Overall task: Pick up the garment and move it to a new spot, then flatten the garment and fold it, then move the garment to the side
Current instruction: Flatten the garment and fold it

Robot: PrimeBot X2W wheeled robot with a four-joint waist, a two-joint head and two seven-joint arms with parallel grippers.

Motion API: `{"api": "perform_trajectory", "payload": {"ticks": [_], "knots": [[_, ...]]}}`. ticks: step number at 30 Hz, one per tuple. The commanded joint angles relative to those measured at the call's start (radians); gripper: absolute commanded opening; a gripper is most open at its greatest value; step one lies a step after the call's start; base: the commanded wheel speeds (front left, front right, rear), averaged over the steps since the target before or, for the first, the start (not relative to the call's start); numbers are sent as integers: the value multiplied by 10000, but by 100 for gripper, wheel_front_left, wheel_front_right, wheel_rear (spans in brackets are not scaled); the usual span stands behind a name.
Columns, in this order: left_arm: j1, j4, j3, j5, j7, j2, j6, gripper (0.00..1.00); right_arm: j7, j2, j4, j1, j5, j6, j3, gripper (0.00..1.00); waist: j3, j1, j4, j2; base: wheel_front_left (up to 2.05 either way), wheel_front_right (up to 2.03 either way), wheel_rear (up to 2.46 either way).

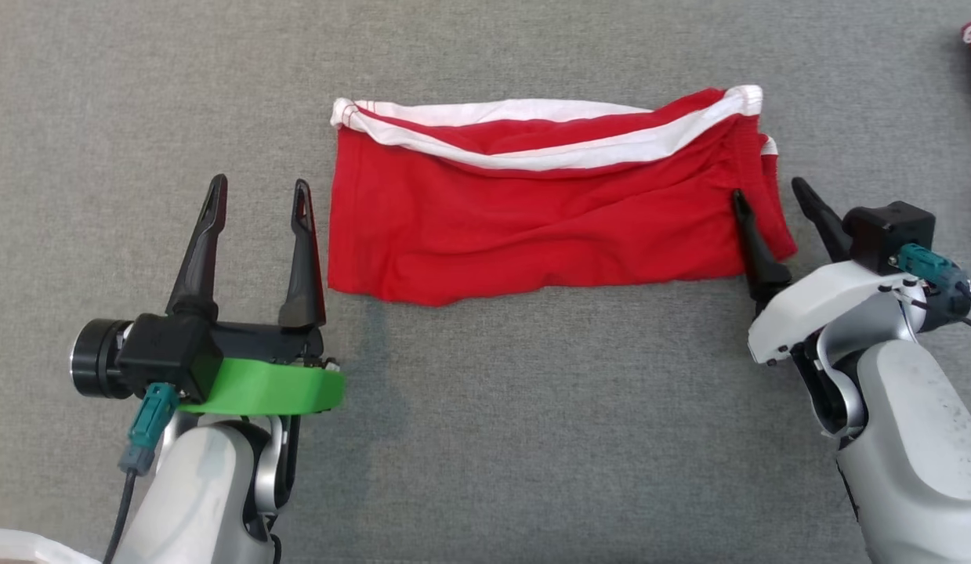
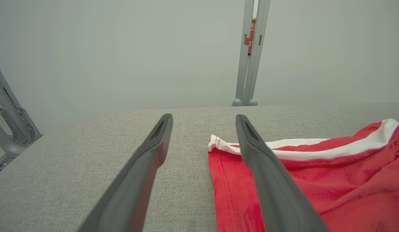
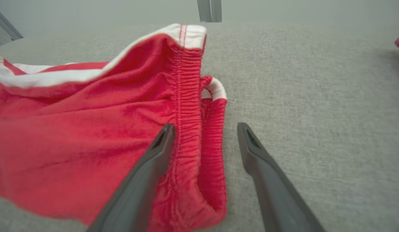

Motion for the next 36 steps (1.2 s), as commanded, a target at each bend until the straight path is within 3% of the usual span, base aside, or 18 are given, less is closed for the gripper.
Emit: {"api": "perform_trajectory", "payload": {"ticks": [1, 4, 5, 7, 14, 19, 24, 29, 36], "knots": [[-178, 73, -11, 93, -83, -56, -49, 100, -40, 51, 402, -223, 32, 1, 36, 100, 292, 0, 338, 0, 0, 0, 0], [-219, 168, -52, 107, -137, -113, -71, 100, -103, 162, 1129, -348, 206, -1, 92, 100, 229, 0, 351, 0, 0, 0, 0], [-220, 213, -74, 119, -153, -121, -84, 100, -156, 221, 1352, -310, 315, -1, 143, 92, 182, 0, 335, 0, 0, 0, 0], [-179, 259, -78, 130, -182, -108, -90, 100, -363, 301, 1562, -211, 512, -1, 88, 0, 94, 0, 277, 0, 0, 0, 0], [110, 326, -52, 103, -193, -71, -17, 100, -1114, 128, 1443, 440, 1009, -12, -160, 0, -244, 0, -74, 0, 0, 0, 0], [202, 276, -85, 144, -154, -10, 42, 100, -898, 35, 711, 648, 1939, -7, -107, 0, -419, 0, -266, 0, 0, 0, 0], [297, 190, -83, 180, -87, 87, 123, 100, 136, -142, -694, 524, 3569, 4, 850, 0, -492, 0, -366, 0, 0, 0, 0], [200, 100, -142, 142, -35, 79, 124, 100, 1283, 157, -1769, 167, 5417, 4, 2033, 0, -384, 0, -174, 0, 0, 0, 0], [-31, 236, -313, 121, -90, -144, 114, 100, 1823, 1053, -1062, -1105, 7210, 4, 3362, 0, -207, 0, 404, 0, 0, 0, 0]]}}
